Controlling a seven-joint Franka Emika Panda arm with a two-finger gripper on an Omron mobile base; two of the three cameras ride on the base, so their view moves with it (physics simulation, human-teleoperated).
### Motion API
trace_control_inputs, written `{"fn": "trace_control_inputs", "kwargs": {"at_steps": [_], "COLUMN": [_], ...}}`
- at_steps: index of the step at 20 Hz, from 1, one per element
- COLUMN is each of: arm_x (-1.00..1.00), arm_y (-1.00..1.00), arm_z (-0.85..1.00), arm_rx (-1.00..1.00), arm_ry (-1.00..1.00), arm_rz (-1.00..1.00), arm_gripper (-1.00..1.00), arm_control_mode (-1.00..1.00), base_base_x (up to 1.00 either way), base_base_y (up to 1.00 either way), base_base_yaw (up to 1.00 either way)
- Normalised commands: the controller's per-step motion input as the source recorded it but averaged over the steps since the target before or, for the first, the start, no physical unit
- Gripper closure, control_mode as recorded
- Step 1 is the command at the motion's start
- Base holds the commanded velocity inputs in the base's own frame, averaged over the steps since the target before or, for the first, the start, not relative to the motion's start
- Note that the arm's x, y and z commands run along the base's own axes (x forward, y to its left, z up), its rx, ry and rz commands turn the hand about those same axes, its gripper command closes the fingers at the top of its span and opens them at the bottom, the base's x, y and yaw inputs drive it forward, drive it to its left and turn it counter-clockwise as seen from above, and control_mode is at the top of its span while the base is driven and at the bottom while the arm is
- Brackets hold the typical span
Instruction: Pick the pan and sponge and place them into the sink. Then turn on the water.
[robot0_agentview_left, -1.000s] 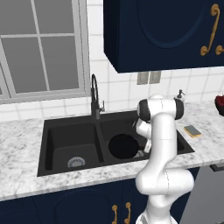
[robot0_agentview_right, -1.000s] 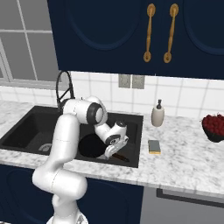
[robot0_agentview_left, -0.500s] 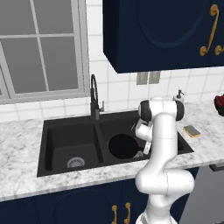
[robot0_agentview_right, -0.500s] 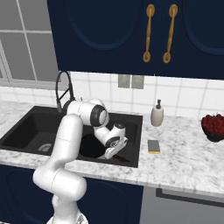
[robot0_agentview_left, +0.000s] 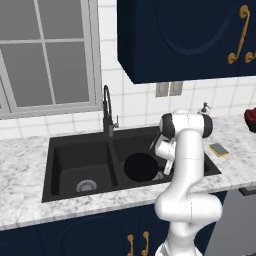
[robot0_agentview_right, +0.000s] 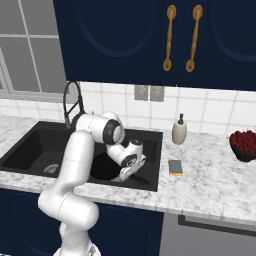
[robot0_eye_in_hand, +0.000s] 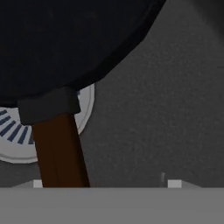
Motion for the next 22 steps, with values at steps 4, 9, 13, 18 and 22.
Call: {"fn": "trace_control_inputs", "kwargs": {"at_steps": [4, 9, 13, 18, 22], "arm_x": [0.18, 0.05, -0.01, -0.23, -0.43], "arm_y": [0.00, 0.04, 0.02, 0.00, 0.04], "arm_z": [0.88, 0.70, 0.89, 0.80, 0.53], "arm_rx": [0.00, -0.02, -0.02, -0.01, 0.00], "arm_ry": [0.11, 0.08, 0.00, -0.07, -0.09], "arm_rz": [0.02, 0.01, 0.00, -0.07, -0.29], "arm_gripper": [-1.00, -1.00, -1.00, -1.00, -1.00], "arm_control_mode": [-1.00, -1.00, -1.00, -1.00, -1.00], "base_base_x": [0.00, 0.00, 0.00, 0.00, 0.00], "base_base_y": [0.00, 0.00, 0.00, 0.00, 0.00], "base_base_yaw": [0.00, 0.00, 0.00, 0.00, 0.00]}}
